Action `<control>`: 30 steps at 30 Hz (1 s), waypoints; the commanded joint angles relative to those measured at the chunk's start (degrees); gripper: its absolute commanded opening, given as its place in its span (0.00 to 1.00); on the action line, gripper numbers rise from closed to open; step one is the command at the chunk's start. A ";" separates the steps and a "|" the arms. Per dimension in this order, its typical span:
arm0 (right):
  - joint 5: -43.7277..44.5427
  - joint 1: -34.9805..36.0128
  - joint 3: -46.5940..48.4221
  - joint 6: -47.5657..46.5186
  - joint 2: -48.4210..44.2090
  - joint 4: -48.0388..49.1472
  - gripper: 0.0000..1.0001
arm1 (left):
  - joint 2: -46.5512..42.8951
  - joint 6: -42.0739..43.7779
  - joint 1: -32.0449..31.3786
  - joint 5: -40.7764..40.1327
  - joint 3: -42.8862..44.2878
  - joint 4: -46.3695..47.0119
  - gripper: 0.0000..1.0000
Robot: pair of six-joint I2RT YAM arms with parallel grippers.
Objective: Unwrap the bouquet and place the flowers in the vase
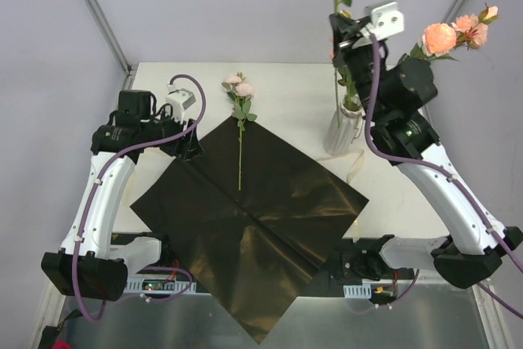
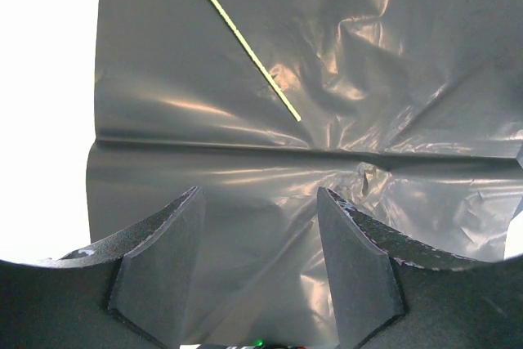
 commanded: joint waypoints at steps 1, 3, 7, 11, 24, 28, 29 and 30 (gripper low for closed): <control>5.85 -3.33 -2.26 -6.72 -3.17 12.56 0.01 | -0.62 -0.97 0.73 0.73 0.75 0.22 0.57; 6.21 -4.73 -4.11 -7.69 -4.76 17.91 0.01 | -0.54 -0.97 0.73 0.82 0.75 0.22 0.57; 9.37 -7.98 -7.63 -8.57 -6.70 25.93 0.01 | -0.27 -0.79 0.73 1.08 0.84 0.22 0.57; 10.34 -10.19 -9.65 -8.04 -6.44 29.62 0.01 | 0.08 -0.71 0.73 1.08 1.19 0.22 0.57; 12.19 -15.02 -10.97 -2.51 -2.93 36.31 0.01 | 1.22 0.26 0.73 1.61 1.72 -0.66 0.57; 13.16 -15.11 -15.88 -1.45 -3.53 37.45 0.01 | 1.05 0.26 0.73 1.70 1.54 -0.74 0.57; 13.51 -15.02 -16.51 -1.45 -3.54 37.54 0.01 | 0.87 0.35 0.73 1.61 1.46 -0.74 0.57; 13.60 -15.02 -17.21 -1.36 -3.62 37.63 0.01 | 0.78 0.35 0.73 1.61 1.46 -0.66 0.57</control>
